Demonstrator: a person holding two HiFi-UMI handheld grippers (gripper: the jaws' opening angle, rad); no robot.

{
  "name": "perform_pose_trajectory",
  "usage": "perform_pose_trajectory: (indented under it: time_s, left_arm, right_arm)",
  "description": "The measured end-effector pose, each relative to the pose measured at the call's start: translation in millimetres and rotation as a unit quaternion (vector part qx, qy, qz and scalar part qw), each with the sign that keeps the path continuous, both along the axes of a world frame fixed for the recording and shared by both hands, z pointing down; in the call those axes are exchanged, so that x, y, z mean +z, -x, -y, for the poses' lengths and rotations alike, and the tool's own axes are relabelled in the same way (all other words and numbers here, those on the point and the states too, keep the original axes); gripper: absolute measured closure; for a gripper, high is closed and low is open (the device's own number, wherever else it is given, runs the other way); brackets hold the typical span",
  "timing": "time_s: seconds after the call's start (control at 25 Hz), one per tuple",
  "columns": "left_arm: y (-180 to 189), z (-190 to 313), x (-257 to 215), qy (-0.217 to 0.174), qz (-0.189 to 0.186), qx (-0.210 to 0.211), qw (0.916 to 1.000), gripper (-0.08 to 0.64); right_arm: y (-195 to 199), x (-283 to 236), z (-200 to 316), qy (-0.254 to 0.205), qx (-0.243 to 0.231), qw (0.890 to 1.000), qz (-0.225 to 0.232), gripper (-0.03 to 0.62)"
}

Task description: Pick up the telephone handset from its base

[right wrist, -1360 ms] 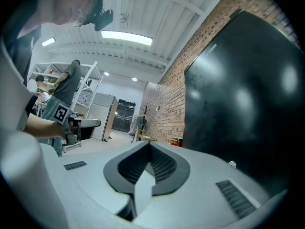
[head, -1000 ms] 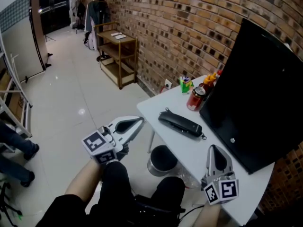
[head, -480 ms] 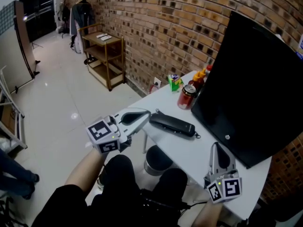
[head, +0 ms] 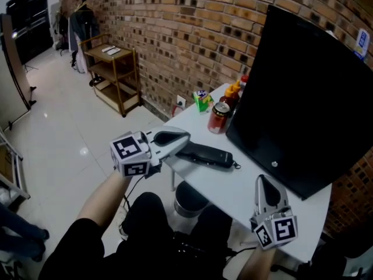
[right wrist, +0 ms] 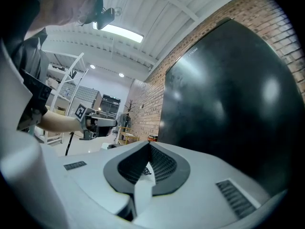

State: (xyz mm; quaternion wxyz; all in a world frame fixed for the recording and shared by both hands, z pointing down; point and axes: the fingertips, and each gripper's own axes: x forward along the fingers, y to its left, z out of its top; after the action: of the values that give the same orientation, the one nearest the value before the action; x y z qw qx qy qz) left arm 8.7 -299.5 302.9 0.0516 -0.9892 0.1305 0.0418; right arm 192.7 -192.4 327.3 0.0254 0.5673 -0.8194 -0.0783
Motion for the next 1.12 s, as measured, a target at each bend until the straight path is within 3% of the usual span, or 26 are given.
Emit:
perform_pose_trajectory:
  time_s: [0.12,0.16,0.2,0.24,0.36,0.48,0.76,1.12]
  left_arm:
    - [-15,5,10,-0.019,0.071,0.036,0.9966,0.542]
    - [-22,5,14,-0.023,0.100,0.054,0.9933,0.465]
    - [-30,4,19,-0.027,0.130,0.072,0.9885,0.373]
    - [-37,3,25,-0.032,0.158,0.092,0.9826,0.334]
    - [-51,5,44,-0.038,0.224,0.135,0.9645,0.319]
    - [-61,3,59,-0.028,0.269,0.169,0.9477,0.245]
    - [-71,0,81,-0.006,0.314,0.211,0.9257,0.242]
    - [-78,-1,92,-0.004,0.325,0.224,0.9190,0.258]
  right_arm:
    - [3,2,0,0.007,-0.002,1.000,-0.007,0.581]
    - [3,3,0,0.010,-0.002,1.000,-0.010,0.581]
    - [4,3,1,0.012,-0.003,1.000,-0.012,0.581]
    - [5,4,1,0.013,-0.004,1.000,-0.014,0.581]
    - [7,7,4,0.017,-0.007,1.000,-0.017,0.581]
    - [8,6,5,0.019,-0.009,1.000,-0.015,0.581]
    - [6,7,8,0.024,-0.004,1.000,-0.010,0.581]
    - [4,10,13,0.036,-0.006,0.999,0.004,0.581]
